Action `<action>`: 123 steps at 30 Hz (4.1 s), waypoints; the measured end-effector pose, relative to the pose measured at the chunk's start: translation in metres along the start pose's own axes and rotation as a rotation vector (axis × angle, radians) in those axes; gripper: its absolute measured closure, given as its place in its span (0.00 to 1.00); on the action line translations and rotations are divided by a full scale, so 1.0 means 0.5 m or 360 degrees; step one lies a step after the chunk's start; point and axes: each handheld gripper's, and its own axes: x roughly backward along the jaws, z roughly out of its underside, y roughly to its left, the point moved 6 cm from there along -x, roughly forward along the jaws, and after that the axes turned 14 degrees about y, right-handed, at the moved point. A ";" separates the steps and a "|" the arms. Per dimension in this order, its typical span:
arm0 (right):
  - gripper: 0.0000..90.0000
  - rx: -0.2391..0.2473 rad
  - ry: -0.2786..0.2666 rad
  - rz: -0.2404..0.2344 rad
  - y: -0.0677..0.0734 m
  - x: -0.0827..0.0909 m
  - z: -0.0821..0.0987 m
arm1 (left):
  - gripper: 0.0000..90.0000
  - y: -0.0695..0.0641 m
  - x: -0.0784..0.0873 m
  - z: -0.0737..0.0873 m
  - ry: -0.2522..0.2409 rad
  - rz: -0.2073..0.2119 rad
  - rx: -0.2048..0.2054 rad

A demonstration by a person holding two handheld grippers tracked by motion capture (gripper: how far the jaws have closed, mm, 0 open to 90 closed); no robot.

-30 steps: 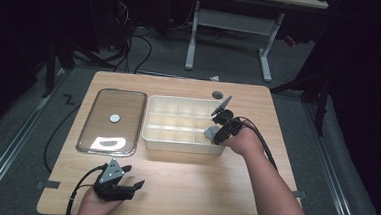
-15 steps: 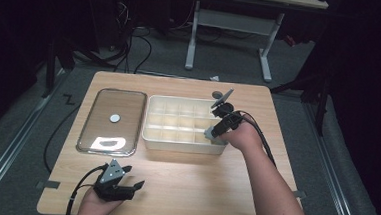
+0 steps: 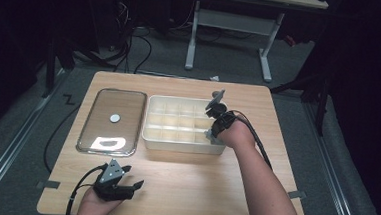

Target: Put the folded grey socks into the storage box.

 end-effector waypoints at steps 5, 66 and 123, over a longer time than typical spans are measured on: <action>0.93 -0.0018 0.0054 -0.0028 0.000 -0.006 -0.001 | 0.32 -0.001 -0.001 0.000 0.0003 -0.0001 -0.0002; 0.74 -0.0085 -0.0104 -0.0103 -0.010 0.002 0.037 | 0.32 -0.008 -0.004 -0.005 -0.0001 -0.0014 -0.0061; 0.32 -0.0044 -0.1170 -0.0183 0.208 -0.160 0.263 | 0.21 0.048 0.022 0.013 -0.0063 -0.0208 0.0154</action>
